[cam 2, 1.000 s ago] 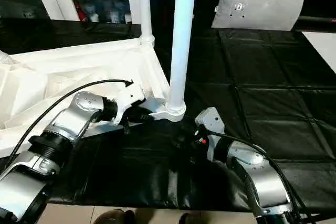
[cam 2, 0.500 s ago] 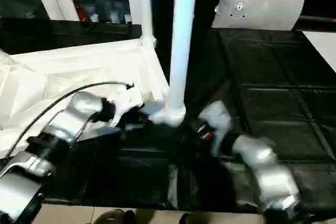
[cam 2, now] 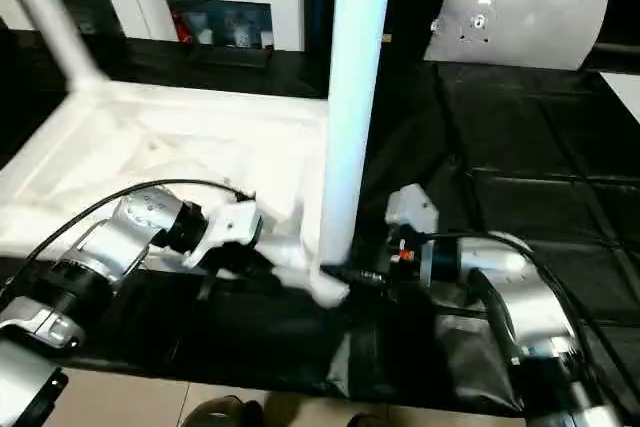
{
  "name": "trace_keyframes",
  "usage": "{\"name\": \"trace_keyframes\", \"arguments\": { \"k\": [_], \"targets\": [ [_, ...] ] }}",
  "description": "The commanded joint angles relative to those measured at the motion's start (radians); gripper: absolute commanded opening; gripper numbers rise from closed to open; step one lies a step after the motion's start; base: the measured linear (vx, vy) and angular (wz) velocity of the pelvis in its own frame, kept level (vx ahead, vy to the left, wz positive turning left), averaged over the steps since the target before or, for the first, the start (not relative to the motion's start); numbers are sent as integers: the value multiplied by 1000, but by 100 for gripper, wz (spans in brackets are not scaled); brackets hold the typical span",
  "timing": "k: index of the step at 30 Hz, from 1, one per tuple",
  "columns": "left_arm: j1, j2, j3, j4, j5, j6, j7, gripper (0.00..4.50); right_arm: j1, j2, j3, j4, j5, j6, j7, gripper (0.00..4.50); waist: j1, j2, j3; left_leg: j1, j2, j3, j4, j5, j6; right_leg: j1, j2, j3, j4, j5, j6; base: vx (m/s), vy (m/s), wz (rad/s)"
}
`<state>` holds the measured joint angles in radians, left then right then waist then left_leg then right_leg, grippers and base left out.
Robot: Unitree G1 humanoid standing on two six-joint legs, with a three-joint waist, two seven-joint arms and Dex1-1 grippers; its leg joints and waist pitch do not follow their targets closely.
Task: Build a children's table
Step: Rotate leg to tighten
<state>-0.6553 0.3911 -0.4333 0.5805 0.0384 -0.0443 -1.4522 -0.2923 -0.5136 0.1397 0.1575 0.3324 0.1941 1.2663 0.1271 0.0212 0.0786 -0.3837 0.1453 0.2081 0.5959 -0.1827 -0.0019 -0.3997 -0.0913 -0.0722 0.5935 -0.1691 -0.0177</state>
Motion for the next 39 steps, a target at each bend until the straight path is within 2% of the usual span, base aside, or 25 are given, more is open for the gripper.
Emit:
{"name": "trace_keyframes", "arguments": {
  "k": [1,4,11,13,14,16,17,19,20,24,25,27,28,29,30,31,32,33,34,35,36,37,38,39],
  "targets": [
    [4,-7,-31,-45,-7,-25,-55,0,-18,-17,14,19,11,9,42,378,-6,-10,-64,29,102,-47,-83,-281,26,37,-95,58,-73,-316,-232,0,0,0],
    [6,0,-34,-48,-7,-30,-59,0,-30,-23,28,32,18,17,83,342,-5,-11,-63,28,102,-47,-83,-273,30,35,-92,58,-73,-319,-226,0,0,0],
    [4,4,-33,-39,2,-39,-47,0,-43,-26,49,50,20,26,128,296,2,-11,-64,28,102,-47,-82,-258,36,34,-93,58,-72,-302,-227,0,0,0],
    [4,4,-31,-38,5,-36,-46,0,-48,-25,54,59,19,26,138,264,3,-11,-61,29,103,-47,-84,-271,32,32,-92,58,-74,-324,-222,0,0,0],
    [5,6,-30,-39,4,-34,-46,0,-48,-25,57,60,19,28,141,257,3,-8,-60,29,103,-48,-85,-275,31,31,-93,59,-74,-329,-222,0,0,0],
    [6,7,-31,-39,5,-31,-46,0,-49,-24,59,64,16,29,147,251,2,-10,-60,30,103,-48,-86,-285,26,31,-93,59,-76,-342,-219,0,0,0],
    [7,9,-31,-40,4,-29,-46,0,-49,-22,59,65,15,30,148,240,3,-7,-58,29,103,-49,-87,-288,23,30,-92,59,-76,-341,-217,0,0,0],
    [6,8,-30,-37,4,-22,-43,0,-47,-18,58,63,19,44,145,220,2,-9,-58,29,103,-49,-88,-291,23,30,-92,60,-76,-336,-219,0,0,0],
    [7,6,-27,-37,1,-15,-40,0,-44,-14,57,58,24,58,139,211,2,-6,-55,29,103,-49,-89,-292,23,29,-91,60,-76,-336,-219,0,0,0],
    [11,-9,-8,-46,-24,25,-29,0,-31,-2,55,31,38,104,107,204,1,-7,-52,30,104,-50,-91,-313,14,28,-93,61,-81,-373,-211,0,0,0],
    [9,-19,0,-53,-27,54,-7,0,-14,13,55,3,39,121,72,204,0,-5,-51,29,104,-51,-92,-317,12,29,-94,61,-81,-379,-209,0,0,0],
    [0,-47,15,-53,-23,110,54,0,20,59,58,-51,21,154,-38,202,-1,-10,-48,31,105,-53,-96,-325,2,25,-92,64,-85,-403,-193,0,0,0],
    [-4,-59,19,-49,-19,134,80,0,30,82,59,-67,8,158,-85,202,-2,-9,-47,32,104,-54,-97,-335,-2,23,-94,64,-86,-417,-190,0,0,0],
    [-6,-62,20,-48,-17,141,87,0,33,89,60,-72,5,162,-98,202,-9,-11,-47,27,101,-58,-99,-346,-12,28,-96,62,-88,-449,-180,0,0,0],
    [-10,-74,23,-43,-12,162,111,0,37,112,64,-82,-8,182,-145,202,-16,-11,-45,32,100,-60,-98,-370,-18,22,-99,62,-96,-491,-171,0,0,0],
    [-12,-81,26,-40,-13,171,123,0,37,126,64,-84,-14,193,-171,201,-21,-11,-42,32,99,-60,-98,-379,-21,20,-98,63,-98,-510,-166,0,0,0],
    [-20,-110,37,-29,-14,202,168,0,36,182,62,-87,-34,236,-269,201,-28,-8,-39,32,99,-62,-100,-399,-29,17,-96,63,-101,-546,-153,0,0,0],
    [-35,-159,52,-7,-7,242,250,0,26,284,50,-72,-70,277,-437,200,-37,-8,-36,32,96,-68,-103,-423,-46,13,-96,61,-103,-583,-141,0,0,0],
    [-41,-175,55,3,-1,254,278,0,19,319,45,-60,-83,291,-493,200,-46,-9,-34,31,94,-69,-104,-443,-56,10,-94,59,-105,-607,-133,0,0,0],
    [-47,-190,58,11,4,266,304,0,12,348,43,-45,-98,300,-542,200,-59,-10,-33,33,90,-81,-104,-490,-76,11,-99,50,-110,-684,-100,0,0,0],
    [-52,-204,62,19,9,278,334,0,3,377,40,-27,-115,303,-591,200,-73,-5,-32,31,91,-88,-109,-531,-89,13,-98,44,-114,-708,-79,0,0,0],
    [-56,-213,66,24,12,286,353,0,-2,396,38,-16,-126,306,-623,200,-79,-4,-31,31,90,-91,-111,-550,-90,14,-97,41,-118,-711,-71,0,0,0],
    [-66,-238,76,41,20,302,406,0,-20,448,24,22,-140,306,-704,200,-85,2,-32,35,91,-94,-114,-582,-94,14,-96,40,-121,-693,-66,0,0,0],
    [-78,-265,91,59,27,319,466,0,-39,496,18,60,-165,300,-791,200,-99,7,-27,38,88,-96,-116,-626,-101,7,-92,36,-125,-684,-69,0,0,0]
  ]
}}
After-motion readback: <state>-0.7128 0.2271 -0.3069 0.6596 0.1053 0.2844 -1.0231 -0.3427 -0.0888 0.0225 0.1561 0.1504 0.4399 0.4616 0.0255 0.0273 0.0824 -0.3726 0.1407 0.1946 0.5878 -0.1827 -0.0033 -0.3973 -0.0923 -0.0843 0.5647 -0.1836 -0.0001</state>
